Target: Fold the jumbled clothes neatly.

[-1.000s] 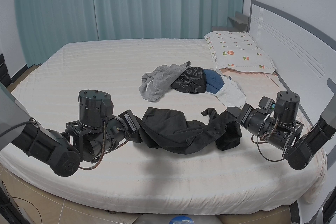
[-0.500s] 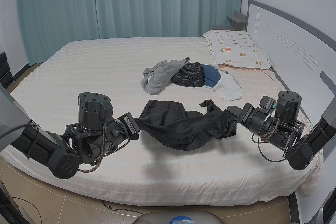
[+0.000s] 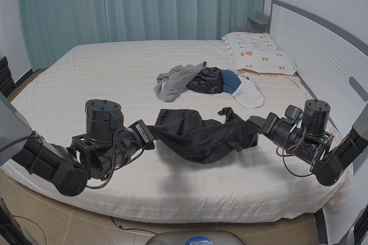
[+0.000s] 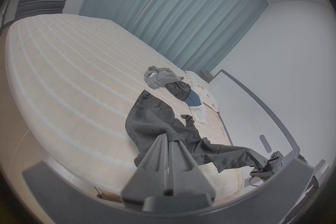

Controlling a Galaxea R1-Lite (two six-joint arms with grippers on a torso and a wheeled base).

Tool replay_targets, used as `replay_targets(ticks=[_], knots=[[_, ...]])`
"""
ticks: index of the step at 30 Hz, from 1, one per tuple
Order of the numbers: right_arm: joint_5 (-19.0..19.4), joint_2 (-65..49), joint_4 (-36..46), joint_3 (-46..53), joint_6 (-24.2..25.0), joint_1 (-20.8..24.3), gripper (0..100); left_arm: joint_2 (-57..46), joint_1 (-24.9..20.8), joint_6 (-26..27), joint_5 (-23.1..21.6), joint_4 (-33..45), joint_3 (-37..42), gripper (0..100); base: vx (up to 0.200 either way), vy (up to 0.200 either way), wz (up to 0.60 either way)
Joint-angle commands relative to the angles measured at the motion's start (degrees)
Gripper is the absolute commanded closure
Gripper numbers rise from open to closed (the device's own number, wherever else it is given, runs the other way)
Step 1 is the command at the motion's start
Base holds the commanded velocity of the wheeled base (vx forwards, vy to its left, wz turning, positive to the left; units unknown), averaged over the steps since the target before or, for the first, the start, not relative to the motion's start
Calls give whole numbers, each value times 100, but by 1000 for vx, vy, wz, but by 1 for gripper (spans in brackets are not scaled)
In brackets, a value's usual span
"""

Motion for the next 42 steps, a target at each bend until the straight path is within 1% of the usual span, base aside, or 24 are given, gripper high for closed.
replay_targets(ticks=[1,5,10,13,17,21,25,27,42], knots=[[0,-27,-4,3,-4,8,100,-11,2,0,1,2,14,100,0,200,0],[-36,-27,5,-6,-4,8,100,-28,11,0,1,19,23,100,0,200,0],[-255,-54,84,-59,-30,8,100,-142,11,8,1,54,32,100,0,200,0],[-299,-63,93,-67,-39,8,100,-178,11,0,1,46,32,100,0,200,0],[-528,-10,93,-129,-57,8,100,-222,11,0,-8,54,102,100,0,200,0],[-580,-19,102,-120,-74,70,100,-222,11,0,1,46,102,100,0,200,0],[-712,8,225,-191,-101,70,100,-222,29,0,-8,37,111,100,0,200,0],[-818,-1,427,-331,-92,78,100,-222,29,0,1,37,146,100,0,200,0],[-774,-36,233,-331,-66,70,100,-327,64,26,1,54,199,100,0,200,0]])
